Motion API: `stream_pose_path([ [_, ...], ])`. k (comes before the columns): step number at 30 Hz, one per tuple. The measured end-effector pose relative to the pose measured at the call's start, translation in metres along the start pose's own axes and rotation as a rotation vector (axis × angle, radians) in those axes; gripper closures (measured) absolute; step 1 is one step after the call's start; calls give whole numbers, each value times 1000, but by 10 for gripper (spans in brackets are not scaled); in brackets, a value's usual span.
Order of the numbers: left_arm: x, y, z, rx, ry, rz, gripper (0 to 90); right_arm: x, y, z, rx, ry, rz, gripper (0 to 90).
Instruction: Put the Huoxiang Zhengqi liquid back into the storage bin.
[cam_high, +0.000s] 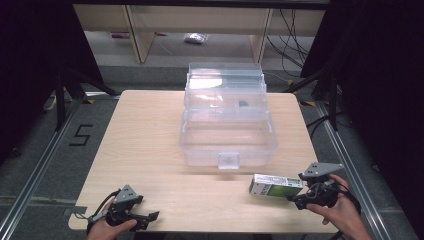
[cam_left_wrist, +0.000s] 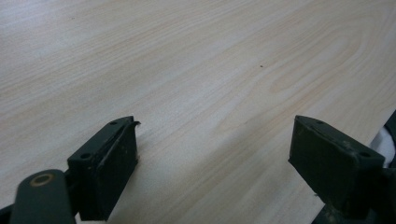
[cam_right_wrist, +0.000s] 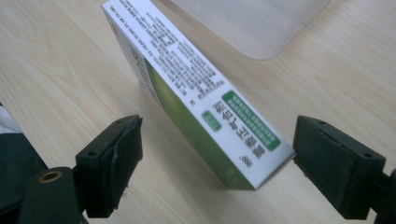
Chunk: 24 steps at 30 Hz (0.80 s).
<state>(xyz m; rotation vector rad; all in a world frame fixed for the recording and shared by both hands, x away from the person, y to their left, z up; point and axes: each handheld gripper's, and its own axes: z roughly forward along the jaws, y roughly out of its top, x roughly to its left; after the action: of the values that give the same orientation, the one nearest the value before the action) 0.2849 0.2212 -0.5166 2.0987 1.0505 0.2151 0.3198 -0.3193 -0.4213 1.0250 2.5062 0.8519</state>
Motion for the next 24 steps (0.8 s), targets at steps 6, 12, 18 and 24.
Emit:
stream_pose_path([
  [6,0,0,0,1,0,2,148,3,21,0,88,7,-60,178],
  [12,0,0,0,3,-3,6,148,6,37,9,142,16,-135,181],
  [18,0,0,0,0,1,-2,148,9,52,22,223,49,-208,188],
  [24,0,0,0,0,-2,-3,148,9,59,37,284,69,-227,202],
])
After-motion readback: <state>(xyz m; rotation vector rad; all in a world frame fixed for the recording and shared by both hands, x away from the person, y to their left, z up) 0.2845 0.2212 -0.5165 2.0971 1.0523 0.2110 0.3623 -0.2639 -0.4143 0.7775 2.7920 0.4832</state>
